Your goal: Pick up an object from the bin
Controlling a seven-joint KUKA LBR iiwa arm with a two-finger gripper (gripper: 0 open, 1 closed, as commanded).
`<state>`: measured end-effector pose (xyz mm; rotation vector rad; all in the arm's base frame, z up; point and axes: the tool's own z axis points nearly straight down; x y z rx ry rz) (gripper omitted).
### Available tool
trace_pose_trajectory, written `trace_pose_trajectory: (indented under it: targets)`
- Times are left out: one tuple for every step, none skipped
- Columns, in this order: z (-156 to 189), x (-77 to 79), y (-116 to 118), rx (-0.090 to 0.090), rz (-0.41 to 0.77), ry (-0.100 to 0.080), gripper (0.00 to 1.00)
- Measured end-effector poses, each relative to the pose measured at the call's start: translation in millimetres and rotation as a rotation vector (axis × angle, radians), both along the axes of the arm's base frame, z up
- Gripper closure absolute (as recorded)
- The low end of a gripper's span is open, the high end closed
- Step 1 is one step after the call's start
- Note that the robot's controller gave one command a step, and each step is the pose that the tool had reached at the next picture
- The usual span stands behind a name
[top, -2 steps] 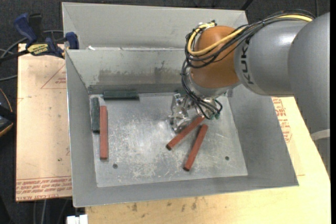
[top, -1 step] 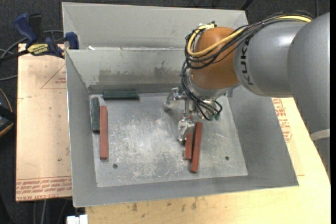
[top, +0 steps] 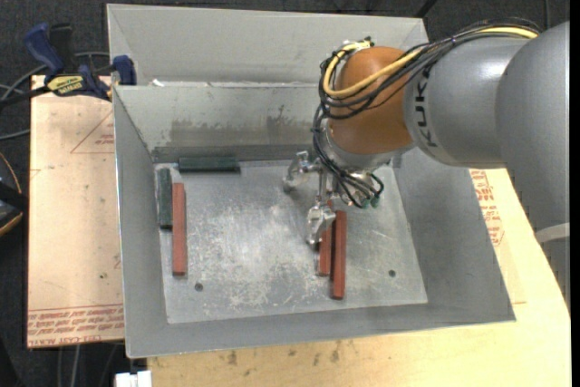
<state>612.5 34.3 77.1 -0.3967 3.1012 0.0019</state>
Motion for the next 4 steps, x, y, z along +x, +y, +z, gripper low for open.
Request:
trace_pose_trajectory:
  targets:
    - [4.4,-21.7,-39.3,0.002,0.022,0.004,0.00]
    - [1.5,-30.0,-61.2,-0.005,0.205,-0.003,0.00]
    - [-0.1,11.0,-112.5,0.002,0.056,0.005,1.00]
    - [-0.1,11.0,-112.5,0.002,0.056,0.005,1.00]
